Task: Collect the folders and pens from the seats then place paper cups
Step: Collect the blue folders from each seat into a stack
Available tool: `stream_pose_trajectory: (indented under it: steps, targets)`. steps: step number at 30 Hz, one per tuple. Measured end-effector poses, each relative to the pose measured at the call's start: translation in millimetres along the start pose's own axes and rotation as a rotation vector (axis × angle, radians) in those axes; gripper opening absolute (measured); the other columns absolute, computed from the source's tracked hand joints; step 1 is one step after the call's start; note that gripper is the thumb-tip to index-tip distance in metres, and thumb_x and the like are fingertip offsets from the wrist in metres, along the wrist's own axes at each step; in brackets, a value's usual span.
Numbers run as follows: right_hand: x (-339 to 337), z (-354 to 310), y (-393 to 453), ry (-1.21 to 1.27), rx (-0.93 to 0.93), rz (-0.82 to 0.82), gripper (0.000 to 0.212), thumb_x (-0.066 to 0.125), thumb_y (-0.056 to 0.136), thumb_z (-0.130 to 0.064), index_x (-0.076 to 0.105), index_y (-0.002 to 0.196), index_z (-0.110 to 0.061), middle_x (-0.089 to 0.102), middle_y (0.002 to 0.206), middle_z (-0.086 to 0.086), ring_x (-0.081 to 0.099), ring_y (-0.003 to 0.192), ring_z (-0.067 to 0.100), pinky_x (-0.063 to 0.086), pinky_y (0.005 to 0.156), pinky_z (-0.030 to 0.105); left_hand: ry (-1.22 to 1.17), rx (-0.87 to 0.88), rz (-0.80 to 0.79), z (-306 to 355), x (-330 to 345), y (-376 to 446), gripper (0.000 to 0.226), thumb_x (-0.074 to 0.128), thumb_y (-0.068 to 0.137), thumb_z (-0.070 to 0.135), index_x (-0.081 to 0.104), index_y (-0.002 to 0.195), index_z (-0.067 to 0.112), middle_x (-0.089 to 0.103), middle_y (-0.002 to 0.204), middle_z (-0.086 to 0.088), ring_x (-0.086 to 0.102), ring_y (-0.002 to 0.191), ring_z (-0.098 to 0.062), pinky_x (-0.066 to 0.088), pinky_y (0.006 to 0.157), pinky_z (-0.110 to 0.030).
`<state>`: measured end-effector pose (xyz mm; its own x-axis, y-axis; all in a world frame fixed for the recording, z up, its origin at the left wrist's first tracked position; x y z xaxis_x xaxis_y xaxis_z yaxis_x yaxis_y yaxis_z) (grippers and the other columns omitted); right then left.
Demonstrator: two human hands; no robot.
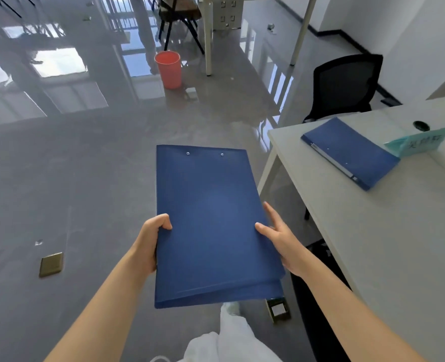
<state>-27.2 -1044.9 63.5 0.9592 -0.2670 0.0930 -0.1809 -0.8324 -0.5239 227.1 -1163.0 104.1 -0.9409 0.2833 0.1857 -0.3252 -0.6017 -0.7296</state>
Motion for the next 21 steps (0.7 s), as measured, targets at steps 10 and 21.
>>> stream_pose_trajectory:
  steps: [10,21]
  targets:
    - [-69.7,-104.7,135.8,0.054,-0.108,0.063,0.058,0.056,0.093,-0.001,0.041,0.142,-0.028,0.060,0.131,-0.005,0.064,0.113,0.016,0.055,0.094,0.041,0.069,0.036,-0.047,115.5,64.9,134.2,0.030,0.068,0.087,0.026,0.066,0.112,0.010,0.075,0.104,-0.010,0.074,0.086,-0.030,0.060,0.067,-0.039]
    - [-105.5,-167.3,246.3,0.093,-0.081,0.133,0.064,0.058,0.092,-0.002,0.037,0.146,-0.028,0.057,0.134,-0.004,0.059,0.119,0.017,0.053,0.097,0.043,0.172,-0.031,-0.048,228.5,106.3,251.9,0.035,0.071,0.083,0.019,0.066,0.115,0.007,0.075,0.105,-0.012,0.072,0.092,-0.033,0.059,0.072,-0.040]
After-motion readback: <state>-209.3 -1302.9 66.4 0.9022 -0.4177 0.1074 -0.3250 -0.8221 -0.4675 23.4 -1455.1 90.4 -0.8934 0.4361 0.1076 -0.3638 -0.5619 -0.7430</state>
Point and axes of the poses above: each hand's wrist, its own y-axis towards the middle knuckle, its own x-axis out of the palm, z = x × y, the point moved 1 cm from there along y, towards the middle knuckle
